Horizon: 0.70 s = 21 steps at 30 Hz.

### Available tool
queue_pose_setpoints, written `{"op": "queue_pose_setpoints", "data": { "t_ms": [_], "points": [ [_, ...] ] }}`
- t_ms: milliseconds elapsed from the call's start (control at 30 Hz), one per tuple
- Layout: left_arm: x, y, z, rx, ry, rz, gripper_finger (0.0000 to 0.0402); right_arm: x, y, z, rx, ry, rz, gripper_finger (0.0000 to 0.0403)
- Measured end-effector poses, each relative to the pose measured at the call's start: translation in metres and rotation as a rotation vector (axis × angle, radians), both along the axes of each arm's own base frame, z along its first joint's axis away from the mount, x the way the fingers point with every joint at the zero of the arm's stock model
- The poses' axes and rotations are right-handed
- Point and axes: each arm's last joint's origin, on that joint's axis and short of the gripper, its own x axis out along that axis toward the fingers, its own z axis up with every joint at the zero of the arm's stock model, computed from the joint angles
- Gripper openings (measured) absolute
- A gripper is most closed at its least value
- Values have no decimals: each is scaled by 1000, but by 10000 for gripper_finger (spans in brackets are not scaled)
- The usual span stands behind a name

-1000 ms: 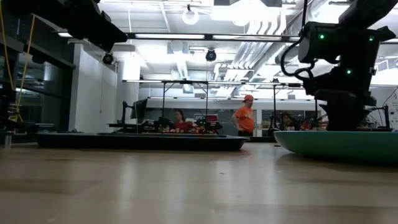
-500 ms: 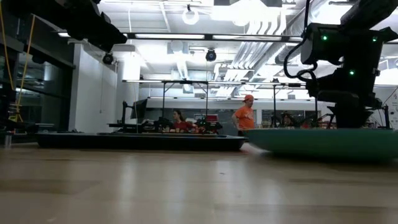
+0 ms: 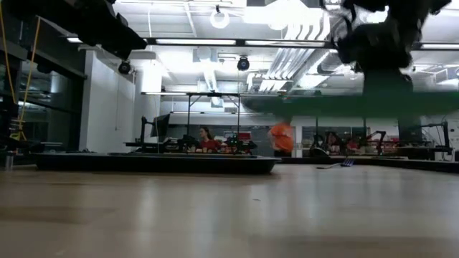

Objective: Pick and place plate/cup/fork/spoon on tray
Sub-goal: Put the blue plate on the black serving tray

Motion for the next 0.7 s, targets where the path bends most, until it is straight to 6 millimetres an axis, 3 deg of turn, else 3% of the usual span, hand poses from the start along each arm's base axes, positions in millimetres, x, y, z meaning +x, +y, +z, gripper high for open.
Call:
{"op": "queue_pose_setpoints", "data": {
  "t_ms": [133,333,700],
  "points": [
    [1,0,3,-4,-28,0,0,19,2,12,-73,-166,12,1],
    [1,-5,15,-1,-150,-36,0,51,-15,7,-205,-295,-122,1],
    [-21,-26,45,8,-396,-191,0,119,-94,-23,-301,-441,-339,0]
  ]
}}
